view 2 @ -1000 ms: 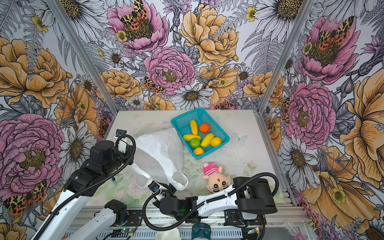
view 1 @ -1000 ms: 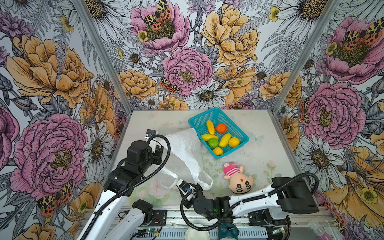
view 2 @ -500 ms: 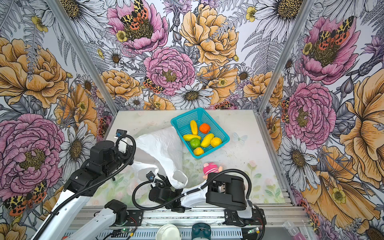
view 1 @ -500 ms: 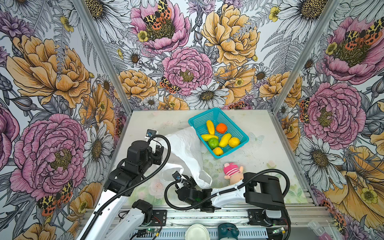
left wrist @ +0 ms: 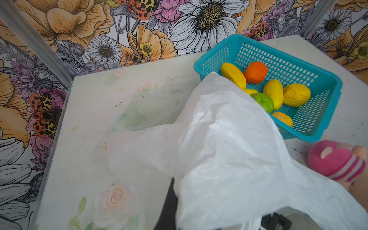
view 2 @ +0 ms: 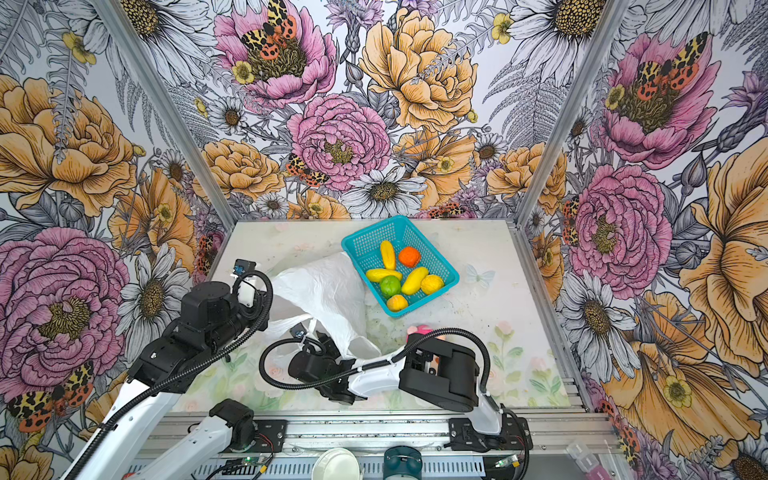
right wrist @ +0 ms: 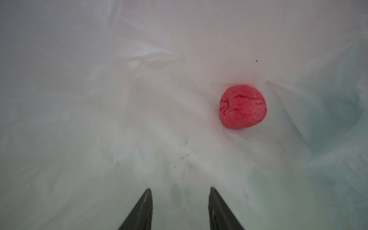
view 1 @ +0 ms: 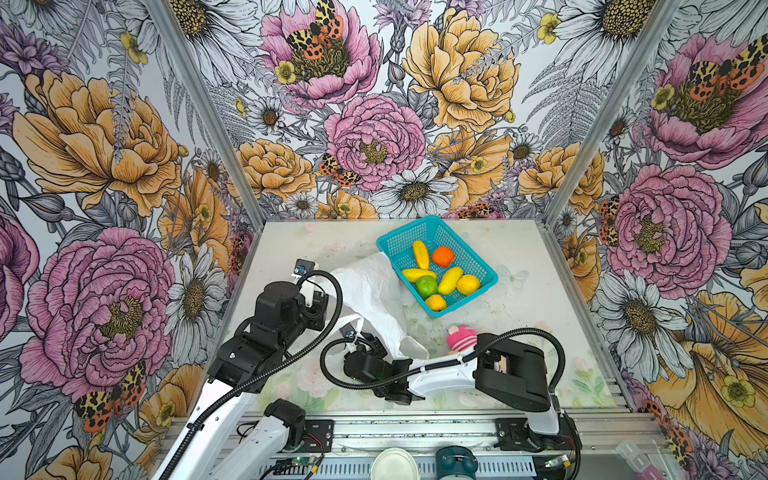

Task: Untie the knot of the plastic bag and take out the fruit
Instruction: 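Reach the right gripper down to the pink fruit and grasp it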

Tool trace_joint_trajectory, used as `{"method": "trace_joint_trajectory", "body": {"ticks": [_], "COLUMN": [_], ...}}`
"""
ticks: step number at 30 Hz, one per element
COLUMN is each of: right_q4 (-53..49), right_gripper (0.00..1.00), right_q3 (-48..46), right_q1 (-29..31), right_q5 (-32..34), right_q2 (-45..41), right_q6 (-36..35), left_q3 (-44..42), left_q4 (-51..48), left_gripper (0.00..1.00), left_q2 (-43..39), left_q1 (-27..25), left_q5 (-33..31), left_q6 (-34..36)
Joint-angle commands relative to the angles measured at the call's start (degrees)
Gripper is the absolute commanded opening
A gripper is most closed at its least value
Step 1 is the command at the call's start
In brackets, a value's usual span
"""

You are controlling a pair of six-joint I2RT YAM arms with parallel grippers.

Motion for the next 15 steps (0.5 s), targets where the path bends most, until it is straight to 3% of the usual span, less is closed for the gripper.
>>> {"method": "trace_joint_trajectory", "body": {"ticks": [1,5,8,12,15], "right_q4": [3.71,16.95,22.18,21.96,22.96], "right_gripper": [0.46,0.58,0.61,0.38,0.35], "right_q3": [-5.67,-17.47,-22.78,-23.22,-23.78], "right_q1": [1.25,3.58,3.92,2.78,2.85], "right_q5": [0.51,-1.45,-2.91,-2.86,-3.41], "right_q2": [-4.85,-10.76,-13.74,-13.32,-12.8], "right_q6": [-1.67,-7.69,-9.18,-8.38,-8.7], "left_q3": [-0.38,-0.38,-0.42,-0.47,-0.45], "left_q4": [-0.19,-0.24,-0.24,-0.25,-0.24], "left_gripper": [0.0,0.0,0.0,0.0,0.0], "left_q2": [-0.97,-0.91,-0.8,-0.88,-0.82], "left_q1": [-0.19,-0.13,-0.1,-0.09,-0.13], "left_q5": [-0.06,-0.39,-0.49,-0.74,-0.57], "left_q6": [-0.67,-0.74,-0.76,-0.76,-0.76]}}
